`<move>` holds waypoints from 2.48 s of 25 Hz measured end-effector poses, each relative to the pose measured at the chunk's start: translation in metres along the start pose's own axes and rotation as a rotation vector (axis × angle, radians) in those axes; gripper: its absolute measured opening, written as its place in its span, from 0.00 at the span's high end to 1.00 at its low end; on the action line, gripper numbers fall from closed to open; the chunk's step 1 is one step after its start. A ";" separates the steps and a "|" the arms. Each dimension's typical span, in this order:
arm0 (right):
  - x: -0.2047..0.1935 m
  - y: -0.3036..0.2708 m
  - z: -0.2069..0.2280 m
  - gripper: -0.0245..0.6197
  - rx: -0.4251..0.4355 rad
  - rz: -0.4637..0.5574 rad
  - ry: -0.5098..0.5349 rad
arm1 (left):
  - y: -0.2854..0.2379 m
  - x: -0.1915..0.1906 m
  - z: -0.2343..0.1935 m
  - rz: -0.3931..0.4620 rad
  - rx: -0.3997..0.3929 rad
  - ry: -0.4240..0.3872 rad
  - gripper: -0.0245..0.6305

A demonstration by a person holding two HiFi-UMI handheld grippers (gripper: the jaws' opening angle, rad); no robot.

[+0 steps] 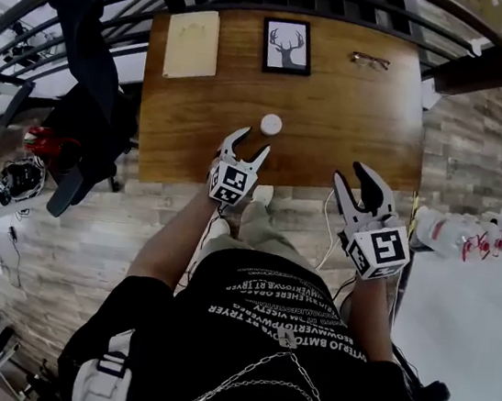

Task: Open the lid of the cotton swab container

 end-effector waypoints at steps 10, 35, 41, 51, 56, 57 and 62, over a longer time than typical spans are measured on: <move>-0.013 -0.012 0.003 0.73 0.047 -0.023 -0.015 | -0.053 -0.029 -0.006 -0.078 -0.025 -0.021 0.54; -0.012 -0.012 -0.010 0.72 0.068 -0.019 -0.032 | -0.041 0.018 -0.007 -0.072 0.030 0.008 0.55; 0.005 -0.008 -0.025 0.72 0.078 0.025 -0.018 | 0.002 0.070 -0.001 -0.066 0.041 0.008 0.55; 0.031 -0.001 -0.064 0.72 0.108 0.101 0.021 | 0.082 0.141 0.017 -0.026 -0.044 -0.024 0.55; 0.047 0.012 -0.078 0.72 0.103 0.140 0.037 | 0.123 0.171 0.031 -0.038 -0.064 -0.048 0.55; 0.050 0.014 -0.081 0.72 0.103 0.147 0.043 | 0.130 0.176 0.034 -0.040 -0.068 -0.049 0.55; 0.064 0.026 -0.103 0.72 0.123 0.187 0.057 | 0.167 0.193 0.051 -0.056 -0.141 -0.040 0.55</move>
Point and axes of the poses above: the fingertips, and each gripper's own axes: y backward along the fingers, z to its right, x out of its top, the point moved 3 cm from there along y, backward along the fingers, and after that the axes turned 7 degrees about y, right-handed, at the moved point
